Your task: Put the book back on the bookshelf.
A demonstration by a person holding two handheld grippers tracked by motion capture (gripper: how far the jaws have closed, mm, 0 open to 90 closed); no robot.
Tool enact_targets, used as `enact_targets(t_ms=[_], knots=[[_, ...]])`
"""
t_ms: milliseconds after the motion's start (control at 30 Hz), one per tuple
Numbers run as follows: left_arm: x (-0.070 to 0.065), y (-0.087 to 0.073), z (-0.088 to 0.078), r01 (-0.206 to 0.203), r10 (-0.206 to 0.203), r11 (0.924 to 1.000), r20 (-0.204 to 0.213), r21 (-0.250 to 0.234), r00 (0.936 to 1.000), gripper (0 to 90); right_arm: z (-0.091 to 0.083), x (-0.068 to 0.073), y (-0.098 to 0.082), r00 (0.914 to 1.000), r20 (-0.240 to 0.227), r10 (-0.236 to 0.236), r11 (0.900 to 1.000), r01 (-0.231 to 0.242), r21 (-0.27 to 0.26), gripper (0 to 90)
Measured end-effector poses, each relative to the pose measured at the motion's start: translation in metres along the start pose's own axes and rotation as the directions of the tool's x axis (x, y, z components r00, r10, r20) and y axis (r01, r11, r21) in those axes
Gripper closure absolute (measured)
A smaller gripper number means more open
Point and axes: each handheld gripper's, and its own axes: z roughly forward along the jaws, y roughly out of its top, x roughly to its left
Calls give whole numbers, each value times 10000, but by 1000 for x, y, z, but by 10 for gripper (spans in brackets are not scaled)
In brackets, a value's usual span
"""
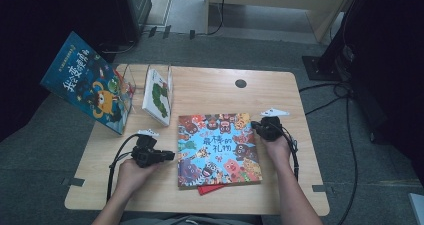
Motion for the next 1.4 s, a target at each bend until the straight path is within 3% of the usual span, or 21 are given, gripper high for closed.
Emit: enact_targets(t_ms=[267,567,1067,1400], knots=[[-6,-2,7,-161,159,9997,111,156,9998,792,2,-1,3,9994,-242,257,9996,-260,-103,900],[-7,-1,8,-151,150,9998,134,100,9998,817,-2,-1,0,9990,-393,220,9997,-223,-86,900],[-10,-6,7,-73,73,10000,171,49,9998,840,7,5,7,9999,18,171,9998,-171,-136,900],[-13,-8,8,-60,61,10000,120,-20,9999,855,7,1,10,9995,-108,296,9992,-298,-275,900]])
